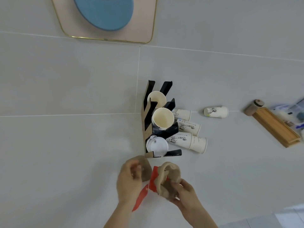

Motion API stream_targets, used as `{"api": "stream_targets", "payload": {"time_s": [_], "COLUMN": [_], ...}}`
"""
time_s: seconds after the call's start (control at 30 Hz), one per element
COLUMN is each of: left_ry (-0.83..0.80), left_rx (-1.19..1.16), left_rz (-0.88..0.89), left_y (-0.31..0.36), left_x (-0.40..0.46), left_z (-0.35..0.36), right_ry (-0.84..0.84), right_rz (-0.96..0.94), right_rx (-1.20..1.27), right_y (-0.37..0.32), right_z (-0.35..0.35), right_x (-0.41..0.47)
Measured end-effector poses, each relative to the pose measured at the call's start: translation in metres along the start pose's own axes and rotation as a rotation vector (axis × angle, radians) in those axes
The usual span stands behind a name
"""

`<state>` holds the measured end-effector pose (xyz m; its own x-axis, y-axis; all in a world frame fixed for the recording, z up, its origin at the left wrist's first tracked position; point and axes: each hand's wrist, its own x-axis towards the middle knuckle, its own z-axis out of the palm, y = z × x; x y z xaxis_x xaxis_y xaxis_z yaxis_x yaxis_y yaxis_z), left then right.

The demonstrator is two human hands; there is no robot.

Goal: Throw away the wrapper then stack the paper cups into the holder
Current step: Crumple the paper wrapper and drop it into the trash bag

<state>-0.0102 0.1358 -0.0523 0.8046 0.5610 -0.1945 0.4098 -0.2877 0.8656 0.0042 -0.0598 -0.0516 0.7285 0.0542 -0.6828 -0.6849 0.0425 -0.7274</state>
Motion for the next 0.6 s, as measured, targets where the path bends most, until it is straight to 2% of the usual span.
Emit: {"api": "stream_targets", "payload": {"time_s": [0.07, 0.1, 0.23, 0.33, 0.43, 0.6], "left_ry": [0.112, 0.103, -0.105, -0.15, -0.17, -0.289], "left_rx": [0.102, 0.149, 0.189, 0.215, 0.132, -0.141], "left_rz": [-0.02, -0.072, -0.356, -0.386, -0.402, -0.415], "left_y": [-0.012, -0.018, -0.028, -0.027, -0.028, -0.031], "left_x": [0.013, 0.019, 0.032, 0.029, 0.02, -0.001], "left_z": [-0.006, -0.007, -0.008, -0.005, -0.003, -0.002], "right_ry": [0.032, 0.041, 0.036, 0.007, -0.01, 0.011], "right_rz": [-0.004, 0.0, 0.01, 0.01, 0.013, -0.036], "right_rx": [-0.004, -0.002, 0.032, 0.062, 0.067, -0.025], "right_y": [0.0, 0.0, -0.002, -0.005, -0.006, -0.004], "right_z": [-0.001, -0.001, 0.002, 0.005, 0.009, 0.019], "right_x": [0.001, 0.001, 0.002, 0.004, 0.007, 0.01]}}
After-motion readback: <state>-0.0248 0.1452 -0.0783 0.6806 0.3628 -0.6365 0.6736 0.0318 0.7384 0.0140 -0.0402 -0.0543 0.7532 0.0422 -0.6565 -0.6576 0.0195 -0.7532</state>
